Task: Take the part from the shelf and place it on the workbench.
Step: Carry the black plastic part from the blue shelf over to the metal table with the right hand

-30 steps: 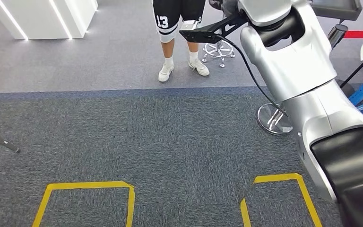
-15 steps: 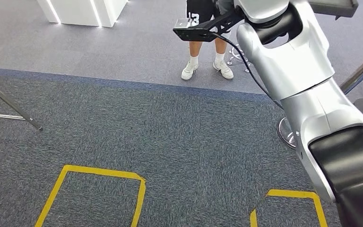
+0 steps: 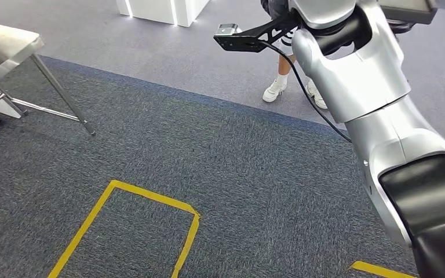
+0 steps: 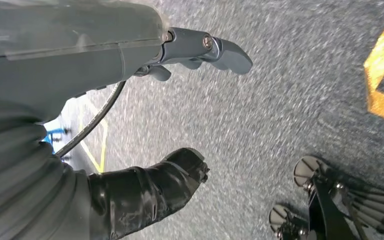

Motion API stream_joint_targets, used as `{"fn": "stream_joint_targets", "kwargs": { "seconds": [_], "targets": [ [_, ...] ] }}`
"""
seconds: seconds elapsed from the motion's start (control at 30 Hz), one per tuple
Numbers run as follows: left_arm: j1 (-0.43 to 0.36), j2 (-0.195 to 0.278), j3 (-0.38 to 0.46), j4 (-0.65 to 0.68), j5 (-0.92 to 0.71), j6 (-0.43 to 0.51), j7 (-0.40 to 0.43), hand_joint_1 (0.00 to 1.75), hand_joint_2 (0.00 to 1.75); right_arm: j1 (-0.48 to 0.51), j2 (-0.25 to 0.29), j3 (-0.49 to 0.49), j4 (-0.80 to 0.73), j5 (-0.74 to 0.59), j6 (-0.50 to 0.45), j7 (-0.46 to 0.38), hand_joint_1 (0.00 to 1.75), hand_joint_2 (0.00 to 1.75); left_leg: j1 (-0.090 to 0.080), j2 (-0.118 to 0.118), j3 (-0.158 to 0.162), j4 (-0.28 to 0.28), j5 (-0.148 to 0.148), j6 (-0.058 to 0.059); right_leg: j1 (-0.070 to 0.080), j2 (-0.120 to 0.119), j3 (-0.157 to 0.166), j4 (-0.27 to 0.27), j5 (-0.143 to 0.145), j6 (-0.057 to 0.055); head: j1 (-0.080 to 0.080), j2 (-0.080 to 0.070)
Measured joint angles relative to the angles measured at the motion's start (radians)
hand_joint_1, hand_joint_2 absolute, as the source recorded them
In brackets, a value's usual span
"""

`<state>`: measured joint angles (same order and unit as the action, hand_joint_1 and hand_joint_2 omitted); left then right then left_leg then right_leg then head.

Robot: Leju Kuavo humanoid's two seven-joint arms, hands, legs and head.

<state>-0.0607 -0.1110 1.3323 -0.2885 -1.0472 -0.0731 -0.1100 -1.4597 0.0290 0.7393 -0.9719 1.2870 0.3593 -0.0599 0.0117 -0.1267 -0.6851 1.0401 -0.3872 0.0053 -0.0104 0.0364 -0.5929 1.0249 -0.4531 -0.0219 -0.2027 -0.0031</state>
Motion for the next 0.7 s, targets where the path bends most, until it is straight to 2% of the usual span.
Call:
{"fn": "stream_joint_targets", "kwargs": {
  "seconds": [0.03,0.1,0.13,0.17,0.2,0.23,0.3,0.33,0.37,0.4,0.43,0.47,0.5,0.53,0.6,0.63,0.67,0.7],
  "targets": [
    [-0.001,0.001,0.0,0.0,0.0,0.0,0.0,0.0,1.75,-0.001,0.0,0.0,0.0,0.0,0.0,0.0,1.75,1.75,-0.002,0.029,-0.013,0.031,-0.018,-0.004,-0.003,-0.015,0.007,-0.008,0.003,-0.003,0.0,0.0],
    [-0.002,0.0,0.0,0.001,0.0,-0.002,-0.001,0.0,1.75,-0.002,-0.001,0.0,0.0,-0.001,-0.001,0.0,1.75,1.75,0.001,0.095,-0.068,0.15,-0.077,-0.012,-0.001,-0.042,0.014,-0.013,0.003,-0.006,-0.001,0.0],
    [-0.002,0.0,0.001,0.001,0.0,-0.002,-0.002,0.0,1.75,-0.002,-0.002,0.0,0.001,-0.002,-0.002,-0.001,1.75,1.75,0.004,0.112,-0.099,0.214,-0.102,-0.017,0.0,-0.055,0.014,-0.012,0.001,-0.007,-0.001,0.0],
    [-0.002,0.0,0.001,0.002,0.0,-0.003,-0.002,0.0,1.75,-0.001,-0.002,0.0,0.001,-0.003,-0.002,-0.002,1.75,1.75,0.007,0.119,-0.118,0.255,-0.111,-0.02,0.0,-0.068,0.015,-0.01,-0.001,-0.007,-0.001,0.0],
    [-0.002,0.0,0.001,0.002,0.0,-0.003,-0.003,0.0,1.75,0.001,-0.002,0.0,0.002,-0.004,-0.002,-0.003,1.75,1.75,0.01,0.123,-0.119,0.257,-0.102,-0.023,0.0,-0.081,0.015,-0.008,-0.003,-0.006,-0.001,0.0],
    [-0.002,0.001,0.001,0.002,0.0,-0.003,-0.003,0.0,1.75,0.001,-0.002,0.0,0.002,-0.005,-0.002,-0.004,1.75,1.75,0.011,0.128,-0.098,0.221,-0.078,-0.025,0.0,-0.094,0.016,-0.006,-0.007,-0.003,-0.001,0.0],
    [-0.003,0.001,0.002,0.002,0.0,-0.003,-0.004,0.0,1.75,-0.002,-0.002,0.0,0.001,-0.008,-0.004,-0.004,1.75,1.75,0.006,0.167,-0.024,0.087,-0.027,-0.024,0.003,-0.117,0.018,0.002,-0.017,0.005,-0.001,0.0],
    [-0.004,0.001,0.002,0.002,0.0,-0.003,-0.004,0.0,1.75,-0.005,-0.003,0.0,0.001,-0.01,-0.004,-0.002,1.75,1.75,0.001,0.185,0.004,0.035,-0.015,-0.019,0.005,-0.127,0.019,0.005,-0.022,0.01,-0.001,0.0],
    [-0.004,0.001,0.003,0.002,0.0,-0.003,-0.004,0.0,1.75,-0.006,-0.004,0.0,0.001,-0.013,-0.004,-0.001,1.75,1.75,-0.004,0.196,0.017,0.006,-0.012,-0.012,0.009,-0.137,0.019,0.007,-0.025,0.014,-0.001,0.0],
    [-0.004,0.001,0.004,0.002,0.0,-0.003,-0.004,0.0,1.75,-0.008,-0.005,0.0,0.0,-0.016,-0.004,0.0,1.75,1.75,-0.009,0.194,0.018,-0.001,-0.016,-0.005,0.012,-0.146,0.019,0.006,-0.027,0.019,-0.001,0.0],
    [-0.004,0.001,0.005,0.002,0.0,-0.002,-0.004,0.0,1.75,-0.007,-0.005,0.0,0.0,-0.018,-0.004,0.0,1.75,1.75,-0.009,0.18,0.017,-0.002,-0.014,0.003,0.012,-0.157,0.022,0.004,-0.028,0.023,-0.001,0.0],
    [-0.003,0.001,0.006,0.002,0.0,-0.002,-0.004,0.0,1.75,-0.007,-0.006,0.0,0.0,-0.02,-0.005,0.0,1.75,1.75,-0.008,0.168,0.018,-0.006,-0.013,0.009,0.01,-0.156,0.024,0.005,-0.032,0.029,-0.001,0.0],
    [-0.003,0.001,0.007,0.002,0.0,-0.002,-0.004,0.0,1.75,-0.007,-0.007,0.0,0.0,-0.021,-0.005,0.0,1.75,1.75,-0.006,0.156,0.021,-0.01,-0.011,0.015,0.007,-0.14,0.022,0.015,-0.043,0.034,-0.001,0.0],
    [-0.004,0.001,0.007,0.002,0.0,-0.002,-0.004,0.0,1.75,-0.008,-0.01,0.0,-0.001,-0.022,-0.006,-0.001,1.75,1.75,-0.004,0.145,0.024,-0.014,-0.009,0.022,0.003,-0.114,0.01,0.044,-0.062,0.037,0.0,0.0],
    [-0.007,0.001,0.009,0.002,0.0,-0.001,-0.004,0.0,1.75,-0.008,-0.017,0.0,0.0,-0.023,-0.007,-0.001,1.75,1.75,-0.003,0.123,0.026,-0.017,-0.008,0.031,-0.002,-0.059,-0.049,0.163,-0.121,0.038,0.0,0.0],
    [-0.008,0.001,0.01,0.002,0.0,-0.001,-0.004,0.0,1.75,-0.005,-0.021,0.0,0.0,-0.024,-0.006,-0.001,1.75,1.75,-0.004,0.109,0.026,-0.017,-0.008,0.034,-0.002,-0.047,-0.086,0.233,-0.146,0.038,0.0,0.0],
    [-0.008,0.001,0.012,0.002,0.0,0.0,-0.004,0.0,1.75,-0.002,-0.023,0.0,0.0,-0.025,-0.006,-0.001,1.75,1.75,-0.006,0.095,0.026,-0.017,-0.008,0.035,-0.002,-0.042,-0.116,0.282,-0.156,0.038,0.0,0.0],
    [-0.008,0.002,0.013,0.002,0.0,0.0,-0.004,0.0,1.75,0.001,-0.025,0.0,0.001,-0.027,-0.006,-0.001,1.75,1.75,-0.007,0.079,0.026,-0.016,-0.008,0.035,-0.001,-0.04,-0.129,0.296,-0.146,0.036,0.0,0.0]
  ]
}}
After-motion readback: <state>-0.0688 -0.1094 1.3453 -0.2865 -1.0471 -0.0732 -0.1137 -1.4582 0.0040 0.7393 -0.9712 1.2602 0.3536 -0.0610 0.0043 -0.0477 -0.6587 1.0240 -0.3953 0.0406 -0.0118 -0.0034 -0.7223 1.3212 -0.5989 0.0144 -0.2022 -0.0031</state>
